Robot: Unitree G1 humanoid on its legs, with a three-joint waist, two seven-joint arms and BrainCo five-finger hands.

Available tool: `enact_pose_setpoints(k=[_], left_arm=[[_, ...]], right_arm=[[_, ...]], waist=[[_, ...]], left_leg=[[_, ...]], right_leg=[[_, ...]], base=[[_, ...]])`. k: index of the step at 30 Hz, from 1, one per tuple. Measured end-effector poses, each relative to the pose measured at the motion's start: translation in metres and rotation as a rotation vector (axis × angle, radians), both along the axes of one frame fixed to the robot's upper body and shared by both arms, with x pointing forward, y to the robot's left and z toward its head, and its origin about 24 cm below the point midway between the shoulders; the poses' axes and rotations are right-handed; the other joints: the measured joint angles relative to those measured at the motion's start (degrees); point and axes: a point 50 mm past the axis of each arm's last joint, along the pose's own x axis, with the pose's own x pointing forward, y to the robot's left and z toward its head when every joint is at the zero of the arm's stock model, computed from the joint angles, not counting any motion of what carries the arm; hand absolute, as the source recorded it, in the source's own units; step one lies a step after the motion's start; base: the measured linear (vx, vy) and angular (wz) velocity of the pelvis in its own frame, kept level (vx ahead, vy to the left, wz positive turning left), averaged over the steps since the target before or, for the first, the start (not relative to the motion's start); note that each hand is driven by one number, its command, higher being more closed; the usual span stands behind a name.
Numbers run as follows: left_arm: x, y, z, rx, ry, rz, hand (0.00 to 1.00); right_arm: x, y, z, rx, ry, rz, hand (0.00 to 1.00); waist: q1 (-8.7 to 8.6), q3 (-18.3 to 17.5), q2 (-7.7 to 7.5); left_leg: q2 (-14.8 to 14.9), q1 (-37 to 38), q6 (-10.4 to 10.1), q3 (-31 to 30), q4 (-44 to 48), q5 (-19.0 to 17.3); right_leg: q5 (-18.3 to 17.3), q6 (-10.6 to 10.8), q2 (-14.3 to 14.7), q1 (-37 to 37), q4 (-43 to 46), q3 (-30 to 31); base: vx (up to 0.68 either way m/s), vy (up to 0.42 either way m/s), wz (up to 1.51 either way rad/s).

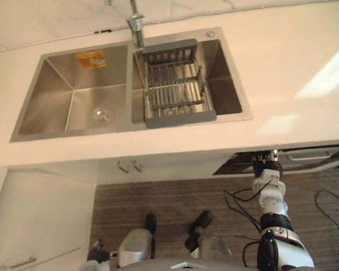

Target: Walk over to the sink, pick up the cup, carry it to the dishwasher, place the cup inside the dishwasher, then close the dishwasher door

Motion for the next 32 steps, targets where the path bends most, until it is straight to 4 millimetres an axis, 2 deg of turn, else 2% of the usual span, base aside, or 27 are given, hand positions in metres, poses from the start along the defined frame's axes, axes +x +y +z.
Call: enact_pose_setpoints(k=[2, 4, 6, 8, 12, 15, 16, 19, 25, 28, 32], left_arm=[[0.006, 0.002, 0.004, 0.033, -0.034, 0.008, 0.0], [0.022, 0.004, 0.011, 0.071, -0.097, 0.021, 0.0], [0.047, 0.005, 0.022, 0.106, -0.189, 0.021, 0.0], [0.06, 0.003, 0.026, 0.114, -0.227, 0.014, 0.0], [0.071, 0.002, 0.033, 0.136, -0.262, 0.021, 0.0], [0.069, 0.004, 0.033, 0.151, -0.253, 0.031, 0.0], [0.065, 0.004, 0.031, 0.151, -0.231, 0.031, 0.0], [0.064, 0.002, 0.029, 0.147, -0.218, 0.026, 0.0], [0.057, -0.002, 0.022, 0.096, -0.179, 0.093, 0.0], [0.049, -0.005, 0.015, -0.002, -0.139, 0.151, 0.0], [0.043, -0.012, 0.009, -0.147, -0.102, 0.183, 0.0]], right_arm=[[0.001, 0.0, 0.0, -0.014, 0.006, 0.012, 0.0], [0.002, 0.003, 0.0, -0.021, 0.012, 0.026, 0.0], [0.005, 0.012, -0.002, -0.045, 0.03, 0.076, 0.0], [0.007, 0.019, -0.003, -0.056, 0.04, 0.109, 0.0], [0.002, 0.025, -0.011, -0.117, 0.077, 0.161, 0.0], [-0.01, 0.046, -0.026, -0.188, 0.095, 0.285, 0.0], [-0.02, 0.067, -0.038, -0.2, 0.099, 0.364, 0.0], [-0.042, 0.089, -0.061, -0.192, 0.157, 0.437, 0.0], [-0.075, 0.095, -0.085, -0.212, 0.273, 0.47, 0.0], [-0.089, 0.095, -0.096, -0.243, 0.361, 0.488, 0.0], [-0.124, 0.095, -0.131, -0.364, 0.703, 0.599, 0.0]], waist=[[-0.15, 0.0, 0.0], [-0.15, 0.0, 0.0], [-0.4, 0.0, 0.0], [-0.55, 0.0, -0.02], [-0.53, -0.3, -0.56], [-0.47, -1.5, -2.11], [-0.56, -2.9, -3.25], [-0.67, -4.7, -4.16], [-1.5, -6.7, -4.14], [-2.45, -8.1, -4.38], [-2.89, -9.4, -5.04]], left_leg=[[-0.1, 0.1, -0.1, -0.4, -0.5, 0.4], [0.0, 0.1, -0.2, -0.4, -0.5, 0.6], [0.1, 0.1, -0.3, -0.5, -0.4, 0.7], [0.2, 0.1, -0.6, -0.4, -0.4, 0.8], [1.0, 0.1, -1.0, 0.2, -0.3, 0.5], [2.2, 0.3, -1.2, 1.0, -0.1, 0.3], [3.0, 0.5, -1.6, 1.8, 0.0, -0.3], [4.0, 1.6, -2.0, 3.6, -0.1, -1.3], [4.3, 3.9, -1.9, 7.2, -0.4, -2.5], [4.4, 5.5, -1.9, 9.1, -0.8, -3.0], [4.3, 8.1, -1.5, 9.9, -1.3, -3.8]], right_leg=[[0.2, -0.3, 0.0, 0.0, 0.0, -0.2], [0.3, -0.4, 0.0, 0.0, 0.0, -0.2], [0.3, -0.5, 0.2, 0.0, 0.0, -0.2], [0.0, -0.2, 0.3, 0.0, 0.0, -0.2], [-0.7, -0.5, 1.3, 0.0, -0.3, 0.3], [-1.7, -1.4, 2.6, -0.2, -0.4, 1.3], [-2.0, -1.6, 3.5, -0.5, -0.4, 2.2], [-2.5, -2.0, 4.5, -0.3, -0.4, 3.7], [-2.3, -1.7, 4.8, 0.1, -0.4, 6.6], [-2.2, -1.4, 4.8, 0.6, -0.4, 8.0], [-2.5, -0.6, 4.6, 2.7, -0.4, 8.3]], base=[[0.01, 0.01, 0.06], [0.0, 0.0, 0.0], [0.0, 0.0, 0.0], [-0.03, 0.009, -0.02], [-0.01, 0.002, 0.0], [0.03, -0.042, -0.14], [0.05, -0.04, -0.23], [0.07, -0.019, -0.29], [0.06, 0.042, -0.28], [0.09, 0.07, -0.24], [0.06, 0.068, -0.07]])
